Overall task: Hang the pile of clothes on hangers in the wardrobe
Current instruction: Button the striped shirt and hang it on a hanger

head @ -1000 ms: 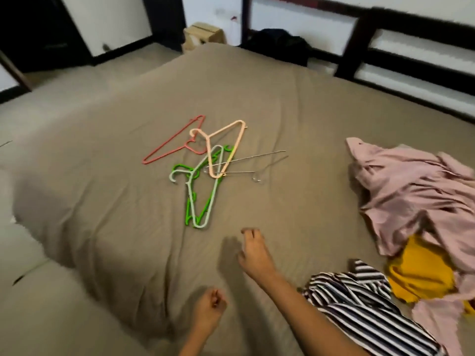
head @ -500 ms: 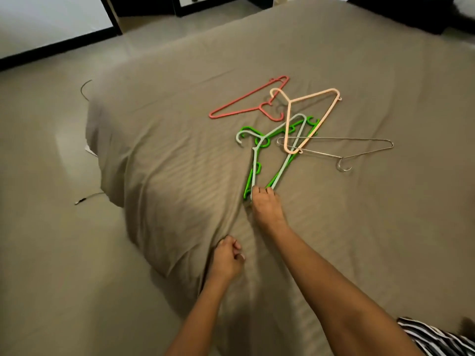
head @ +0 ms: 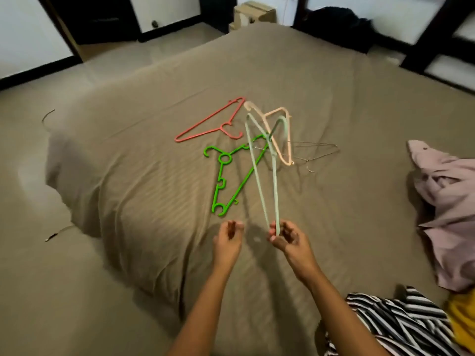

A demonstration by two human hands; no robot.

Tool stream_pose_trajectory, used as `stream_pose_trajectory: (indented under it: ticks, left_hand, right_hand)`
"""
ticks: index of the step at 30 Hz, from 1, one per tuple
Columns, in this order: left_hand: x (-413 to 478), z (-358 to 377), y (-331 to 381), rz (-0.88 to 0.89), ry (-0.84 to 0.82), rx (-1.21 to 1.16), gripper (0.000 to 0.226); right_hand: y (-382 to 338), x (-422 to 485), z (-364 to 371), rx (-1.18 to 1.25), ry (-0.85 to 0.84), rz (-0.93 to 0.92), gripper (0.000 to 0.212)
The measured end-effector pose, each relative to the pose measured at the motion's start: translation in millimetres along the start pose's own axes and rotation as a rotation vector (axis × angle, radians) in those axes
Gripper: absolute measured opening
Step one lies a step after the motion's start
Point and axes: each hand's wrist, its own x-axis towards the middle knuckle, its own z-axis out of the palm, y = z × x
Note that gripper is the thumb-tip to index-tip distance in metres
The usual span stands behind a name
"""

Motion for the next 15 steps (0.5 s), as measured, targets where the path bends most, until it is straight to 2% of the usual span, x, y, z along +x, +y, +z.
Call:
stream_pose_trajectory:
  ticks: [2,3,6,8,10,11,15]
  left_hand:
    - [-16,27,44,-0.086,-0.145,-0.317,0.014]
    - [-22,39,62,-0.121,-0.196,-0.368,0.011]
    - [-41,67,93,-0.194,-0.326,-0.349,0.018]
    - [-59,79,105,-0.239,-0.402,-0.483,0.009]
    - [-80,92,113,-0.245,-0.475,-0.599,0.014]
    - [-92,99,114,-0.227,-0.506,-0.582,0.019]
    - [-152,135,102,-0.207,-0.646,-0.415,0.026]
  right_hand:
    - [0,-36,-23,0.132,-0.037,0.040,0.026]
    - [-2,-52,-32,0.237,-0.048,0.064,0.026]
    - [-5,-90,-61,0.482,-0.053,0.147,0.064]
    - [-10,-114,-81,0.507,-0.056,0.177,0.066]
    - [-16,-139,-101,0.485,-0.053,0.195,0.048]
    - [-22,-151,-112,0.429,-0.033,0.202,0.040]
    - [-43,-184,-162,0.023,0.104,0.203,0.033]
